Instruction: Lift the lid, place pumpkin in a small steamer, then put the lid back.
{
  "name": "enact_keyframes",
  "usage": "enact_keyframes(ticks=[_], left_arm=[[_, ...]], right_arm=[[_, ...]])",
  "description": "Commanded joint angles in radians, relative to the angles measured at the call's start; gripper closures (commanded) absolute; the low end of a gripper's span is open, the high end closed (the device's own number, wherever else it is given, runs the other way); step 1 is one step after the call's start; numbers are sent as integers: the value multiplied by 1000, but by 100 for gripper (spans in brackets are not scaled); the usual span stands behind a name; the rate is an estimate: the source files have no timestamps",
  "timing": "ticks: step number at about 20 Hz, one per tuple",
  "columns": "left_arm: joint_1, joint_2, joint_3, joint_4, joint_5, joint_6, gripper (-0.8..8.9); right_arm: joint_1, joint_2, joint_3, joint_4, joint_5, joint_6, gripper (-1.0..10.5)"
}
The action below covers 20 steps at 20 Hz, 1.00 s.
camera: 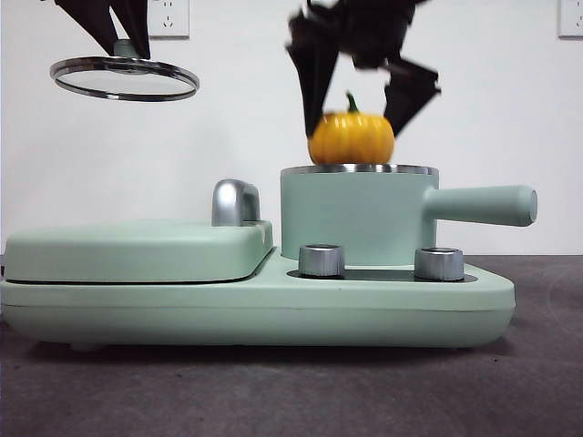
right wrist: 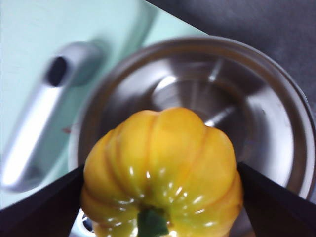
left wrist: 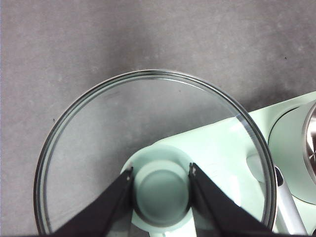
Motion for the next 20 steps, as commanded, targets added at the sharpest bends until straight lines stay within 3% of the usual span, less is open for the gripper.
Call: enact_keyframes(ticks=[1, 9, 14, 20], left_arm=[[-1, -3, 32, 23, 0, -1, 803], [-1, -3, 32, 26, 0, -1, 803], [-1, -3, 32, 26, 0, -2, 803], [-1, -3, 32, 26, 0, -4, 803]], right_arm=[[-4, 61, 28, -2, -4, -32, 570], [0, 147, 27, -4, 23, -51, 561], [2, 147, 27, -7, 24, -51, 399], [5, 142, 103, -85, 42, -49, 384]])
